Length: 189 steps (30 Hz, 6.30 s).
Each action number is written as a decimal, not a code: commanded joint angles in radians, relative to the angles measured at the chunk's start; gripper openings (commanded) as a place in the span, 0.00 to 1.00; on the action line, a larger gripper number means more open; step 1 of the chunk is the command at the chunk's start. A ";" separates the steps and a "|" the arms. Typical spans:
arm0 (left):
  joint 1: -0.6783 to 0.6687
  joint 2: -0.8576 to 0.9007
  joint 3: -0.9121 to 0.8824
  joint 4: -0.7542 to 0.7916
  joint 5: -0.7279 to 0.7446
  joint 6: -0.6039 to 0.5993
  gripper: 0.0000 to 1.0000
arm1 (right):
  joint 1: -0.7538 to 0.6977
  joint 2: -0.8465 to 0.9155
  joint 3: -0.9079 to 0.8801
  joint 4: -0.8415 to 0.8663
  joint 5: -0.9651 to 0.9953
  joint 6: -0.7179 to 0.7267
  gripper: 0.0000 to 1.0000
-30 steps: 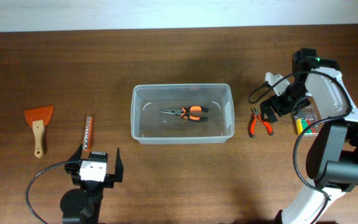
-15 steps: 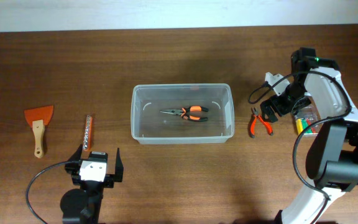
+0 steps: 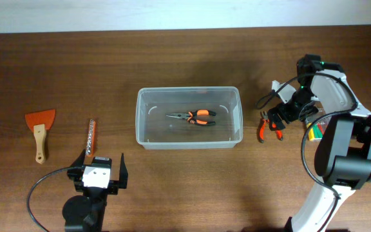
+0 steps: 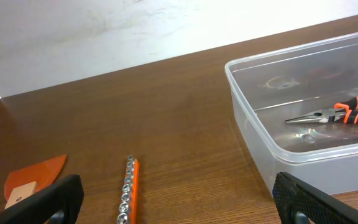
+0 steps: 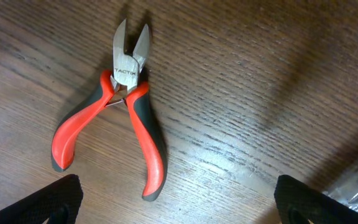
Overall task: Pack container
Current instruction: 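Lower the right gripper over the red-handled cutters, then align and lower the right gripper onto the cutters' pivot, then close the right gripper on the cutters and lift them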
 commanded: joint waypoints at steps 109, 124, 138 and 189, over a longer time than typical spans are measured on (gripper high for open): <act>0.005 -0.008 -0.005 0.000 0.010 -0.005 0.99 | 0.045 0.089 -0.013 0.068 0.117 0.091 0.99; 0.005 -0.008 -0.005 0.000 0.010 -0.005 0.99 | 0.045 0.089 -0.090 0.116 0.117 0.091 0.99; 0.005 -0.008 -0.005 0.000 0.010 -0.005 0.99 | 0.045 0.089 -0.090 0.129 0.065 0.092 0.99; 0.005 -0.008 -0.005 0.000 0.010 -0.005 0.99 | 0.045 0.089 -0.090 0.148 0.041 0.092 0.10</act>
